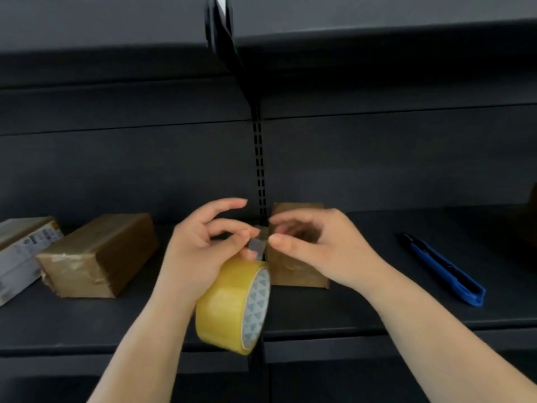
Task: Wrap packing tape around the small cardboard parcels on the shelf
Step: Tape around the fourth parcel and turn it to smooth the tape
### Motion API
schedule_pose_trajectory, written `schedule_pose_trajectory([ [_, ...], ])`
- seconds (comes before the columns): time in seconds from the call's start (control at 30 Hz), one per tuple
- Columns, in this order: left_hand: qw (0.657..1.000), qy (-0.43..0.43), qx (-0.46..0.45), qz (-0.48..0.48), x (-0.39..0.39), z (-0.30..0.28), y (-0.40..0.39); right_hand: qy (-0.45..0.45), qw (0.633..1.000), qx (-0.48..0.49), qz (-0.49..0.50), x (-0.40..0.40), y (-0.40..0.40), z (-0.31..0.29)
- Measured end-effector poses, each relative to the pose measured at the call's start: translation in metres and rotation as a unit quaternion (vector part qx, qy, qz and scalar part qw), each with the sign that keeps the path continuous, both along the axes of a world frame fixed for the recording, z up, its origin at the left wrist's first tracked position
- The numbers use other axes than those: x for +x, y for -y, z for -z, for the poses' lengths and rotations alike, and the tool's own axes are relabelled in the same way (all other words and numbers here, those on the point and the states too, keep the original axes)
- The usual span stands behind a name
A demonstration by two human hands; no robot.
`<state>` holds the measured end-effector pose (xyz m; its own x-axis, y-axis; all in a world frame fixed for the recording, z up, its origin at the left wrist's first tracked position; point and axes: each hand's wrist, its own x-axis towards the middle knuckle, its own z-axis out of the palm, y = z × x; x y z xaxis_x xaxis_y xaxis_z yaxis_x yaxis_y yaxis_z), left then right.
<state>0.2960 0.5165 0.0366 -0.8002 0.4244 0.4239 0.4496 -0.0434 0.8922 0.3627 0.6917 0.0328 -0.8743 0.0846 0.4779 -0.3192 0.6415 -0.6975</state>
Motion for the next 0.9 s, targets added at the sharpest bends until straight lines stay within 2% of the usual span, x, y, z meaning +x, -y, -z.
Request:
schedule_pose_trajectory([
  [0.17,1.0,0.002,-0.008,0.015,0.003,0.001,-0.016,0.004,0.999,-0.016,0.041,-0.012,0.015,-0.001],
  [0.27,1.0,0.0,-0.013,0.008,0.002,0.005,-0.019,0.027,0.999,-0.027,0.027,-0.012,0.013,0.001],
  [0.4,0.999,-0.039,-0.012,-0.02,0.004,0.006,-0.019,-0.044,0.999,-0.009,0.024,-0.012,0.013,0.004],
  [0.53,0.997,-0.06,-0.028,-0.034,0.009,0.004,-0.013,-0.062,0.998,-0.02,0.023,-0.012,0.013,0.0],
  [0.63,0.997,-0.032,-0.038,-0.062,0.0,0.006,-0.003,-0.072,0.997,-0.029,0.019,-0.013,0.013,-0.004],
  [0.7,0.998,0.018,-0.007,-0.064,-0.007,0.007,0.006,-0.073,0.996,-0.046,0.019,-0.012,0.012,-0.007],
  [0.8,0.999,0.042,-0.004,0.005,-0.015,0.012,0.02,-0.072,0.992,-0.097,0.023,-0.011,0.008,-0.013],
  [0.9,0.985,0.045,-0.047,0.161,-0.017,0.021,0.026,-0.081,0.987,-0.134,0.031,-0.012,0.006,-0.017],
])
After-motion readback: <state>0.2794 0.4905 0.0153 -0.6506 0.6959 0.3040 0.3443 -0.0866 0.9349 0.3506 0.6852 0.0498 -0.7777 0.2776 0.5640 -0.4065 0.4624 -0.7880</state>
